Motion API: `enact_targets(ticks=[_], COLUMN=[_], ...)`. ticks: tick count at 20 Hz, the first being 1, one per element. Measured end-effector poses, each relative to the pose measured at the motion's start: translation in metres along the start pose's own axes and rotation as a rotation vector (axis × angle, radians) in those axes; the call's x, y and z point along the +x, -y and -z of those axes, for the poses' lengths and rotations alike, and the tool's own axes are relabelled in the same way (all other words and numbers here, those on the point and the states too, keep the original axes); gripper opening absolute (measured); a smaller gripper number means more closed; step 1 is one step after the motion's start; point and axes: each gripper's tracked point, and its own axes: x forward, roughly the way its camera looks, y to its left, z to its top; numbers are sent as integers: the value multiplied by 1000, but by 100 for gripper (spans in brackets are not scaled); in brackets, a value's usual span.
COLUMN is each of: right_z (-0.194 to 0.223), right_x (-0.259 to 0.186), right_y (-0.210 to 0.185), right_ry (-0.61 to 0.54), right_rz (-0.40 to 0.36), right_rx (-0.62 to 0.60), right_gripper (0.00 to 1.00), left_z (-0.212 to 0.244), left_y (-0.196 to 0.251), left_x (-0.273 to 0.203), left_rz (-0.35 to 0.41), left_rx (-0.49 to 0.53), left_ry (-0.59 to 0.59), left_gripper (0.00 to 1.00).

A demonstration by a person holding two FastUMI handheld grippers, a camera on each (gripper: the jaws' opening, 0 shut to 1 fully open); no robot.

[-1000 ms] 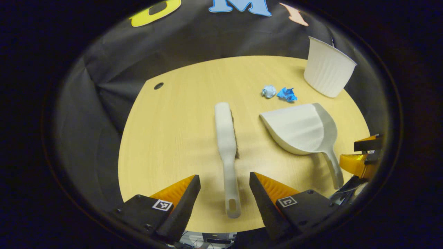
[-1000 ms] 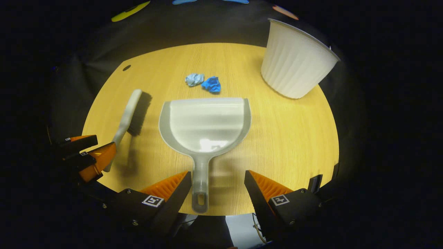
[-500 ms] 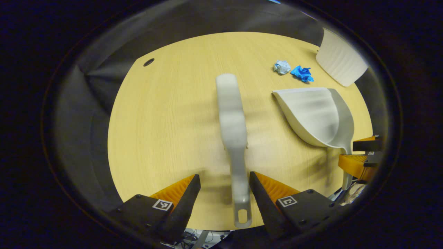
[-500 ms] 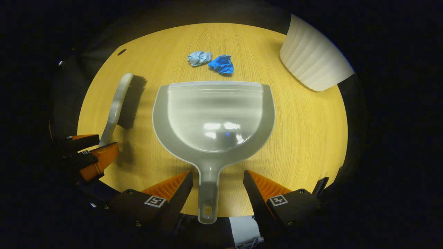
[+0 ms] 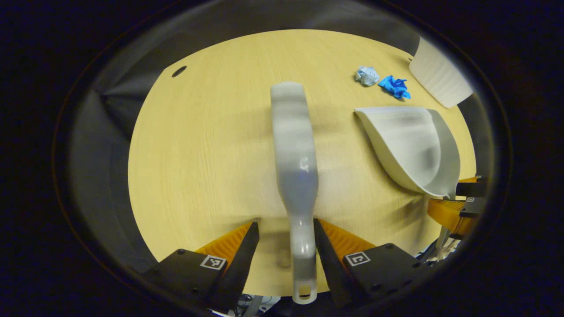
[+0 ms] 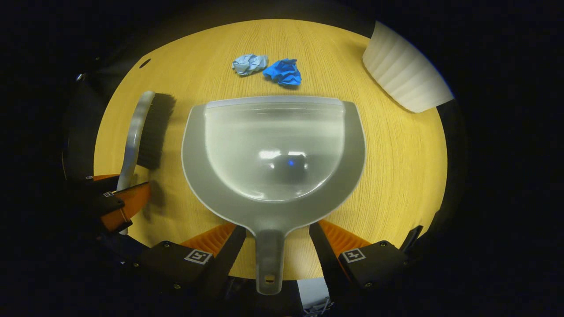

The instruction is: Pick up the small broom and dustpan from the desktop, sweep the trash into the dustpan with the broom, and then empty the trash into the garbage bin.

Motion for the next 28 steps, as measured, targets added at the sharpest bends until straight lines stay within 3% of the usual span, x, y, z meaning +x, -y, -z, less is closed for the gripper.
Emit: enact_targets(ticks=[2, 5, 8, 9, 10, 11, 14, 22, 28], right_z=[-1, -1, 0, 2, 2, 2, 1, 2, 3], right_x=[3, 9, 8, 9, 8, 7, 10, 9, 8], right_y=[-2, -7, -9, -10, -10, -10, -9, -8, -7], right_ry=[-8, -25, -37, -42, -44, -46, -40, -45, -51], right_rz=[-7, -27, -31, -31, -30, -30, -23, -36, -37], right_rx=[18, 33, 32, 39, 40, 45, 57, 42, 38], right_gripper=[78, 78, 58, 58, 44, 44, 31, 31, 31], left_z=[-2, -10, -9, -7, -7, -7, -6, -19, -66], left_y=[-1, 1, 6, 5, 4, 4, 1, -1, -13], left_x=[2, 4, 15, 16, 13, 13, 12, 13, 18], left_rz=[-2, -4, 15, 4, 15, 17, 20, 49, 50], left_rx=[4, 6, 14, 6, 5, 2, 12, 62, 182], left_ry=[-9, -18, -43, -49, -57, -62, -68, -80, -71], left_gripper=[82, 64, 51, 47, 44, 40, 30, 29, 29])
